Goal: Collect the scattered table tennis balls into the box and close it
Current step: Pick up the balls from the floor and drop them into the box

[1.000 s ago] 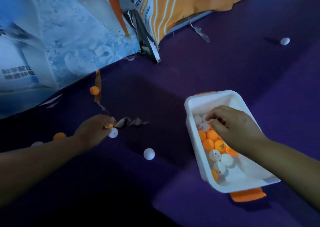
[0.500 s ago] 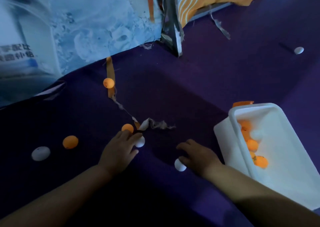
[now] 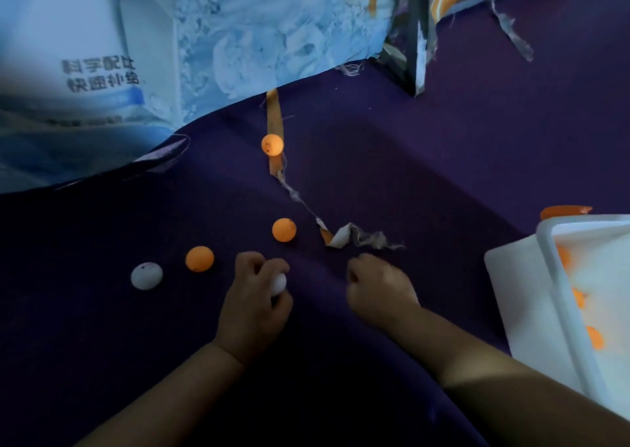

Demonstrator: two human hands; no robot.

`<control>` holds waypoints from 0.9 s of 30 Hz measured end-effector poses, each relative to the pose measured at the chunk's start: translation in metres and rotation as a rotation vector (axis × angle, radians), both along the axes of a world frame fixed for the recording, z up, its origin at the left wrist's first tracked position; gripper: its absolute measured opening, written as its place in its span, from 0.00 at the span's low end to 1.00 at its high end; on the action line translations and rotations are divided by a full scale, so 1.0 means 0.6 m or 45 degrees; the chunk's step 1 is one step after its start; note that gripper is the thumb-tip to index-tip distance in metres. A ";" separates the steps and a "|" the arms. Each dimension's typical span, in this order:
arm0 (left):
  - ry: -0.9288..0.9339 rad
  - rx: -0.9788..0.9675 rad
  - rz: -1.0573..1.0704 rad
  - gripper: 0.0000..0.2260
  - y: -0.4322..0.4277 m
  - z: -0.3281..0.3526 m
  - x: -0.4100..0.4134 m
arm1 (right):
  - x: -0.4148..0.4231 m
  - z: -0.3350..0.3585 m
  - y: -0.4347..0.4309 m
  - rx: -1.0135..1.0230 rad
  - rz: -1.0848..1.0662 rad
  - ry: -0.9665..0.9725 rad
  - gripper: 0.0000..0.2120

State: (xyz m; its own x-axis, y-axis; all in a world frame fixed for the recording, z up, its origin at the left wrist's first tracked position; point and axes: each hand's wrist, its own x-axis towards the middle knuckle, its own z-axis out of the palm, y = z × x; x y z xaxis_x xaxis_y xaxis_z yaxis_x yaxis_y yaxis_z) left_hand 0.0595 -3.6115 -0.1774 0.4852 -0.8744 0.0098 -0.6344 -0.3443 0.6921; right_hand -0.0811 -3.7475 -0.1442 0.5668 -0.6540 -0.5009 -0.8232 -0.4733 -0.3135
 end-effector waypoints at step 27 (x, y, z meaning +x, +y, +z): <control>0.319 0.043 0.212 0.21 -0.107 0.055 0.025 | 0.055 0.058 -0.079 -0.413 -0.476 -0.648 0.19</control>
State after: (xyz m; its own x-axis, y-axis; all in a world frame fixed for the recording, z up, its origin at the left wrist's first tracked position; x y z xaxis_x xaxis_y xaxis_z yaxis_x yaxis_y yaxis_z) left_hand 0.0746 -3.6760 -0.1447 0.6055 -0.7804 -0.1562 -0.3780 -0.4547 0.8065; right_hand -0.0480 -3.7948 -0.1091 0.3869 -0.9219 0.0194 -0.7377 -0.3220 -0.5934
